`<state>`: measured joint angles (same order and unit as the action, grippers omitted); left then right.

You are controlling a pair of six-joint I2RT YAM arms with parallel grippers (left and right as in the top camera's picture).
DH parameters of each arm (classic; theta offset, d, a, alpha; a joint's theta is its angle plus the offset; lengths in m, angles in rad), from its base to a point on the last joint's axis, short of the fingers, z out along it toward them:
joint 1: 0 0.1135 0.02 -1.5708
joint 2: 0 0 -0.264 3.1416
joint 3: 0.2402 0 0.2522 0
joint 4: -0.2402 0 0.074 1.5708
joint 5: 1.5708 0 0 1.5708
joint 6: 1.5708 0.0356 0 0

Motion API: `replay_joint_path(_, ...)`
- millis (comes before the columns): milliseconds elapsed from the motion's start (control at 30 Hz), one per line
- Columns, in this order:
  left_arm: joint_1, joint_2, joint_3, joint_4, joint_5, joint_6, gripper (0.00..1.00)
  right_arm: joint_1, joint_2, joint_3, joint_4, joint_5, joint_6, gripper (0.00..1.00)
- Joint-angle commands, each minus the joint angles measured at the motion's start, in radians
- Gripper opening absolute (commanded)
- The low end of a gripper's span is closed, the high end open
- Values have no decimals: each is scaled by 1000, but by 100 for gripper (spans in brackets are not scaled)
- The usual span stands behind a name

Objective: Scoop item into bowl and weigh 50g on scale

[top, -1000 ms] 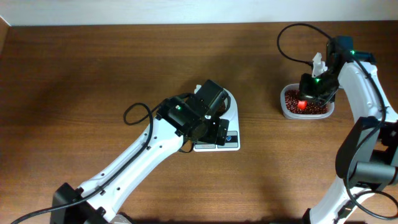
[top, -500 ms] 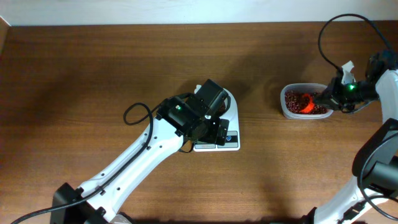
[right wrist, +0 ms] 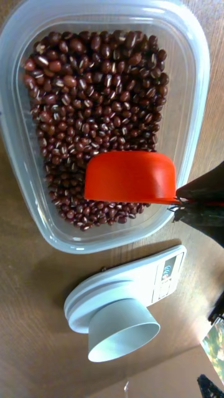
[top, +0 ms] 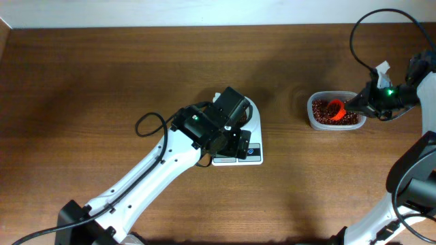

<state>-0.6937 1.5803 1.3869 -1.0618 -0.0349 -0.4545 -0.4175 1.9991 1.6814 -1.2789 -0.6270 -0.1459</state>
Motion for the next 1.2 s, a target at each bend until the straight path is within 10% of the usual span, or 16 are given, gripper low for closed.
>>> replay_joint_path(0, -4, 7, 13, -1, -14, -9, 99, -4, -9, 24, 12, -32, -20, 4)
replay_joint_path(600, -4, 7, 13, -1, -14, -9, 99, -56, -9, 26, -31, -365, -20, 4)
replay_joint_path(1167, -4, 7, 13, -1, -14, -9, 99, 559, -9, 26, 244, -365, 4, 4)
